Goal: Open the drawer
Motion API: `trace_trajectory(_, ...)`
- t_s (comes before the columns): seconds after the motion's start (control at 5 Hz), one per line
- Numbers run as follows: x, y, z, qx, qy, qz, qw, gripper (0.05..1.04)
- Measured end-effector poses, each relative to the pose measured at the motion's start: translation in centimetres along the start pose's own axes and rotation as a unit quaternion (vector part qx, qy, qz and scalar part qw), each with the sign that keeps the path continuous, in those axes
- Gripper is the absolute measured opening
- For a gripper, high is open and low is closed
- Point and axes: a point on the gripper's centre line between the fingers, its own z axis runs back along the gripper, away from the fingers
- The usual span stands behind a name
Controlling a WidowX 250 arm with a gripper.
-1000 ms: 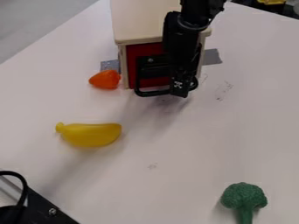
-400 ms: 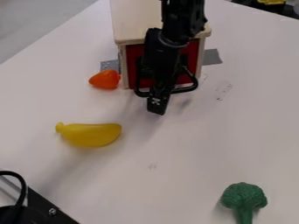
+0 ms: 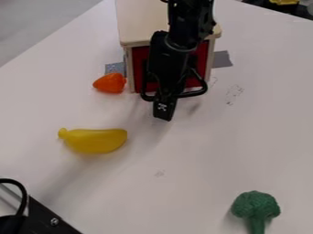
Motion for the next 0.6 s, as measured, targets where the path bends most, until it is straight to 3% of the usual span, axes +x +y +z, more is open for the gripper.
trace_trajectory(0.4, 0.06, -1.13, -0.91, 0.006, 0.000, 0.009, 0.9999, 0.372)
trace_trajectory(0.6, 0.18, -1.10, -0.89, 0.011, 0.005, 0.021, 0.9997, 0.304)
